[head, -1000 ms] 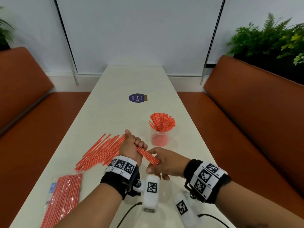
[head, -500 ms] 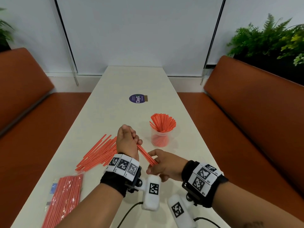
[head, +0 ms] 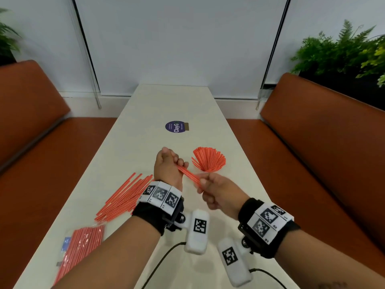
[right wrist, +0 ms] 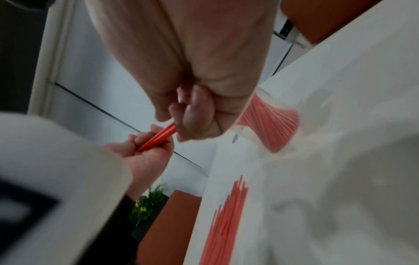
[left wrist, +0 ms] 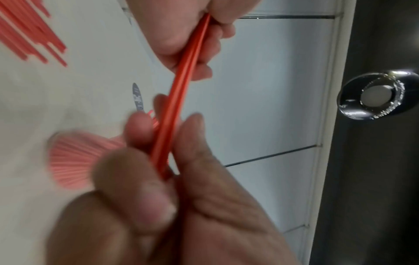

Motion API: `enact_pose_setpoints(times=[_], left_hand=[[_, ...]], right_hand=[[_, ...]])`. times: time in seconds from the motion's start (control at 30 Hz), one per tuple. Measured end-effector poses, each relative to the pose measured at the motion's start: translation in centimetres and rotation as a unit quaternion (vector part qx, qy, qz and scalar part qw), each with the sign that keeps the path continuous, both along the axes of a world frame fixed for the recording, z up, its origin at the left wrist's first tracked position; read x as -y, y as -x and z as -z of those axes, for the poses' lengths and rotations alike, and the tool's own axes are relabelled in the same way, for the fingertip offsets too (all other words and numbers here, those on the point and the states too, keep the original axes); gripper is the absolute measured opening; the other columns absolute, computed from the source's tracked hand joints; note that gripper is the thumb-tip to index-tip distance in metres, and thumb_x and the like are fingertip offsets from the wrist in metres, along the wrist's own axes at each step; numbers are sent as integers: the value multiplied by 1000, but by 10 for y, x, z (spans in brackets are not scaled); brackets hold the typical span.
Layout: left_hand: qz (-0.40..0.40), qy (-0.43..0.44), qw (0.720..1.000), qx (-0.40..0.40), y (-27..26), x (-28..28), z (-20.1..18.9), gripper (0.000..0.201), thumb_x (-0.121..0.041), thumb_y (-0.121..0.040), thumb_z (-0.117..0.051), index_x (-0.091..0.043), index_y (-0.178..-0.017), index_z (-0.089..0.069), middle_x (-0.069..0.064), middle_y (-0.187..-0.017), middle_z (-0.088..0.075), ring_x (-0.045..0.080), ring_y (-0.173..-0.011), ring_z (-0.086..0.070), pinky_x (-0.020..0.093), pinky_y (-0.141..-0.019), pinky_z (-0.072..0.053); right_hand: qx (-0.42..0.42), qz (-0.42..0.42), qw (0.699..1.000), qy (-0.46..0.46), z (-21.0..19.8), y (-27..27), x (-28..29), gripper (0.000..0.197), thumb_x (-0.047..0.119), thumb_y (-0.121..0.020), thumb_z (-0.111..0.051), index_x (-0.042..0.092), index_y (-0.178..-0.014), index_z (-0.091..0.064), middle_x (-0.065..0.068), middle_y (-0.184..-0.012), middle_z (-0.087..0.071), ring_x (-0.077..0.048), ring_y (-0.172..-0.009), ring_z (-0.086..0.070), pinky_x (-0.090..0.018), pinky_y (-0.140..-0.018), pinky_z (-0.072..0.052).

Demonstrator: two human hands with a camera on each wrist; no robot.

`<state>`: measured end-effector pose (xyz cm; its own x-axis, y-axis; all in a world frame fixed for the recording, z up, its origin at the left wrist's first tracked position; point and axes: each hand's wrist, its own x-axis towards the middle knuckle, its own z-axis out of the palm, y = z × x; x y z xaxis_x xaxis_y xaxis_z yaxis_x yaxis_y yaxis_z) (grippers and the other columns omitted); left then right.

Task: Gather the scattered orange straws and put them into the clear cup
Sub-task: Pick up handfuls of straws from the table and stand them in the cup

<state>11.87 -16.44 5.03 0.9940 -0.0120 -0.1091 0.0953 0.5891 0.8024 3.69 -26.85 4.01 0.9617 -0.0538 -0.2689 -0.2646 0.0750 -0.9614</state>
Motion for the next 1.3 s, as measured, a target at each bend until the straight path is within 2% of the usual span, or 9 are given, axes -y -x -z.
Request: enact_pose_setpoints(times=[0.2,0.33,0.47,0.57,0.7,0.8,0.9,1.07,1.3], left_hand=[[85,-145,980,105,-16,16,-14,11,-16,-97,-41,-18,-90,-50,0,-85,-57,13,-78,-56,29,-78,-48],[86,-351,923,133,-36,11,11,32,-22,-93,-49,-11,-123,-45,10,-124,-53,17,-103,-51,31,-95,-41],[190,-436,874,100,-39,8,42,72,-18,-78,-72,-12,-138,-31,8,-138,-43,25,-117,-48,37,-101,-42],[226,-460,853,101,-36,9,52,92,-15,-69,-79,-15,-143,-24,6,-143,-37,26,-124,-44,45,-104,-41],[222,-493,833,118,-39,15,57,92,-19,-70,-78,-15,-144,-23,4,-143,-38,24,-122,-47,39,-102,-42],[213,-486,839,122,-39,19,60,76,-25,-73,-75,-17,-137,-34,1,-138,-44,23,-118,-50,35,-99,-43],[202,-476,847,125,-37,20,60,52,-25,-80,-68,-16,-126,-45,0,-128,-52,23,-112,-54,29,-88,-43],[225,-479,838,133,-40,8,58,54,-16,-84,-62,-13,-133,-40,1,-133,-49,23,-114,-55,32,-94,-46],[169,-504,843,88,-46,-53,38,28,-14,-81,-65,-10,-109,-59,-1,-93,-58,21,-94,-59,33,-89,-47]], right_hand=[[65,97,964,238,-45,-25,46,18,10,-95,-48,11,-95,-66,1,-62,-48,-7,-45,-36,-18,-42,-31],[74,59,824,558,-74,-37,71,24,9,-94,-46,7,-105,-67,-3,-91,-67,-10,-75,-53,-20,-65,-39],[8,-68,720,690,-73,-61,62,30,2,-93,-41,3,-111,-64,-11,-112,-67,-24,-103,-61,-29,-86,-48],[-22,-116,691,714,-67,-85,50,28,-1,-92,-40,0,-104,-65,-10,-102,-68,-26,-96,-63,-30,-83,-49],[-63,-169,654,735,-55,-106,31,32,0,-91,-40,6,-60,-45,-2,-62,-45,-24,-76,-49,-26,-70,-39],[-102,-233,647,719,-35,-112,14,19,9,-91,-45,10,-72,-49,2,-64,-45,-18,-71,-50,-22,-70,-41],[-76,-232,687,684,-31,-109,16,20,13,-93,-43,9,-95,-63,-4,-82,-60,-19,-77,-59,-23,-71,-46],[-12,-48,763,644,-55,-90,46,33,17,-99,-35,11,-127,-50,-13,-122,-57,-28,-104,-59,-30,-82,-45],[128,32,837,531,-68,-64,11,19,21,-91,-53,17,-110,-58,1,-88,-59,-10,-74,-52,-22,-69,-42]])
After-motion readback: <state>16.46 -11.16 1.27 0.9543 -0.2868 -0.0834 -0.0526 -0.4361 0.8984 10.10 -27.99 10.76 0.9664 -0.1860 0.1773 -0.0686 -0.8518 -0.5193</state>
